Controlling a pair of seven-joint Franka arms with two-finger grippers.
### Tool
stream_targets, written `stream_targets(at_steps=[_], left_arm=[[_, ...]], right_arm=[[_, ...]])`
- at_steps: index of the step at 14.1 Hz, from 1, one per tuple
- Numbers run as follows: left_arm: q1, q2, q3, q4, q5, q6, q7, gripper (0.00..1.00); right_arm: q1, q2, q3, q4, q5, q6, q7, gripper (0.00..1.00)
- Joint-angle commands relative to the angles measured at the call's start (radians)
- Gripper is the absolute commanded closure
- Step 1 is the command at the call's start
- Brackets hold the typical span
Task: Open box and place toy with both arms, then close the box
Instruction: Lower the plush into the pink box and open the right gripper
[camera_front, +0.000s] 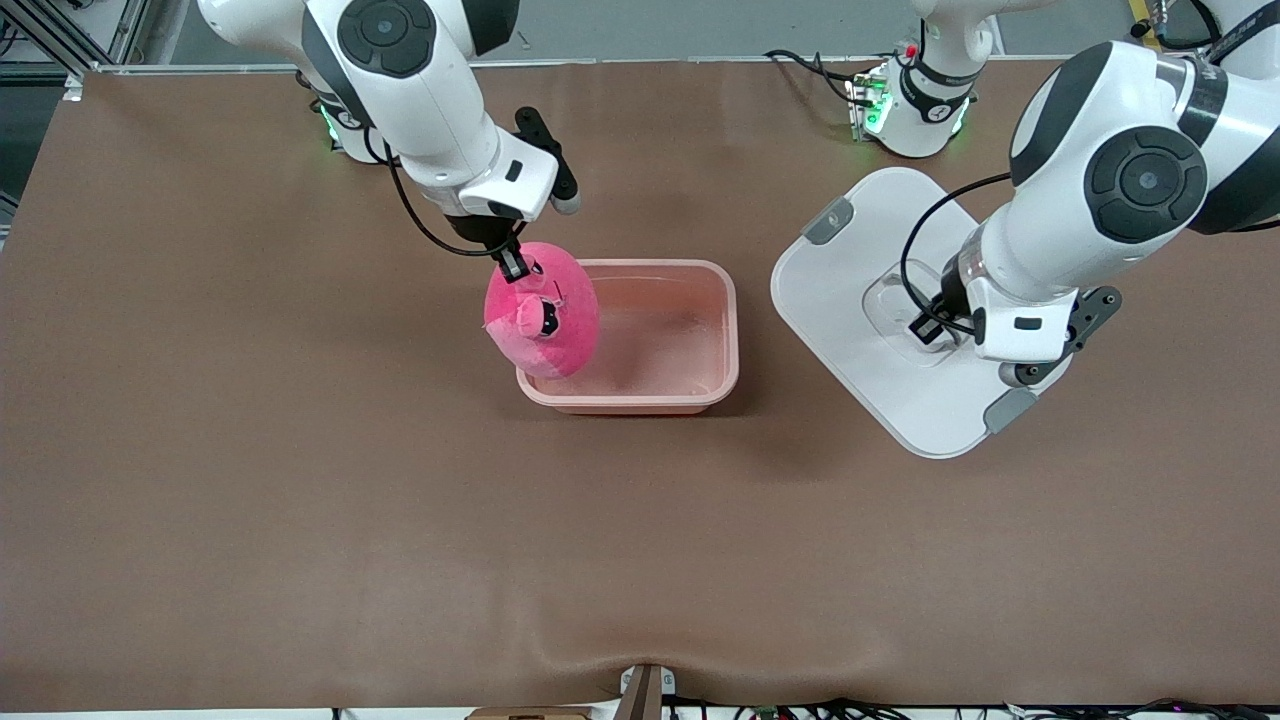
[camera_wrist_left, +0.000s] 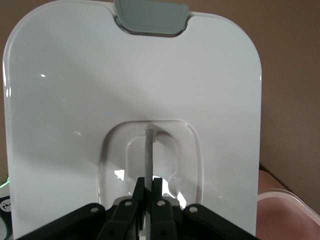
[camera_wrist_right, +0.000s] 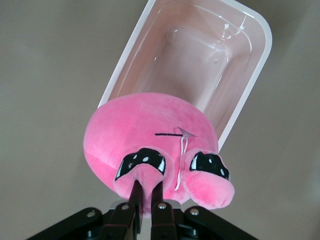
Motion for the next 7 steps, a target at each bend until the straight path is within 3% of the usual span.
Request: stream_targets(at_steps=[1,2,7], left_arm=[[-0.008,-0.003,-0.003,0.022,-0.019,-0.018,0.018,1.00],[-0.016,0.000,-0.005,0.027,-0.017,-0.016,0.016,1.00],[-0.034,0.002,-0.015,0.033,-0.016,-0.016,0.001,1.00]], right_arm=[[0.013,-0.004,-0.009,0.006,0.005,-0.006,0.002,0.13],[0.011,-0.004,-0.011,0.007,0.005,-0.007,0.000,0.00],[-0.004,-0.012,-0.018,0.016,0.004,-0.012,-0.009,0.00]])
